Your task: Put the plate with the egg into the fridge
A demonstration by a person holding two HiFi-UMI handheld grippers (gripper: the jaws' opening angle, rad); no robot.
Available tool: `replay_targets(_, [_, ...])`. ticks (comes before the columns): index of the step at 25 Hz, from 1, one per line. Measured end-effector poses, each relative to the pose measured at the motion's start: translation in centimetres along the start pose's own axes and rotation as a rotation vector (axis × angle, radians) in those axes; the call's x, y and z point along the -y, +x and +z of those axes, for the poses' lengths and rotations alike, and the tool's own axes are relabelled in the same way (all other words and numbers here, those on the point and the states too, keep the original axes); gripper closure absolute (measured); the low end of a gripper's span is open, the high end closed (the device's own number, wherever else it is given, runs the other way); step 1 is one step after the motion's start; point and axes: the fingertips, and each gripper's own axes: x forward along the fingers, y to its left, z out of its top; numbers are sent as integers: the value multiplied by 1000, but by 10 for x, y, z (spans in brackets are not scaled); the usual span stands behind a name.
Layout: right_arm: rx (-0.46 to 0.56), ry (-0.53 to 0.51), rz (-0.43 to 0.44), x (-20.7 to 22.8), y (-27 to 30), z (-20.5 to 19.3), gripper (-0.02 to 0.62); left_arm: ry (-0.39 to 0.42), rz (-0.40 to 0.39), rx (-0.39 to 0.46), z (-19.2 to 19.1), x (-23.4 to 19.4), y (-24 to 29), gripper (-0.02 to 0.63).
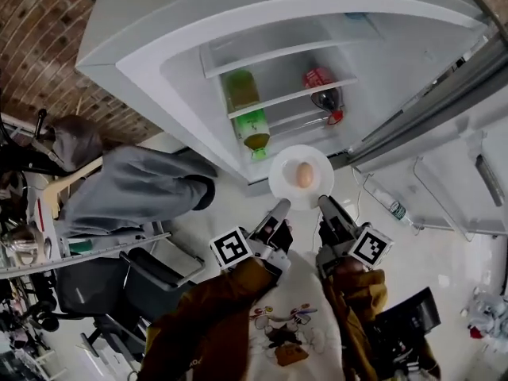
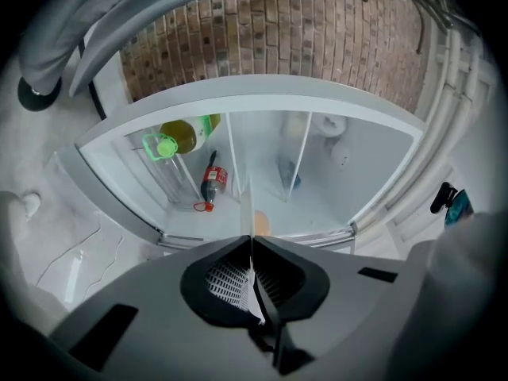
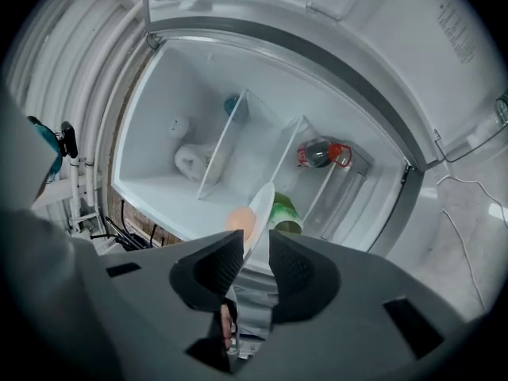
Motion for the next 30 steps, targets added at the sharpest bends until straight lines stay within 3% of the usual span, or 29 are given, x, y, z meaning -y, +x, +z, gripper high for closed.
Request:
replay_targets(3, [4, -8, 37, -4, 24, 3, 511, 24, 51, -11, 21, -10, 2, 595])
replay_targets(6, [-8, -23, 30, -3, 38, 11, 511, 39, 5, -1, 33, 1, 16, 595])
replay_targets(11, [-28, 15, 2, 8, 43, 25, 511, 42, 8, 6, 33, 3, 32, 595])
replay_targets(18, [-84, 34, 52, 13, 56, 54, 511, 38, -10, 68, 35, 14, 62, 595])
replay_targets(23, [-104, 61, 11, 26, 51, 65, 511, 30, -22, 87, 32, 18, 79, 595])
replay_targets(30, [-141, 89, 81, 33, 63, 77, 511, 16, 8, 144, 35, 7, 95, 595])
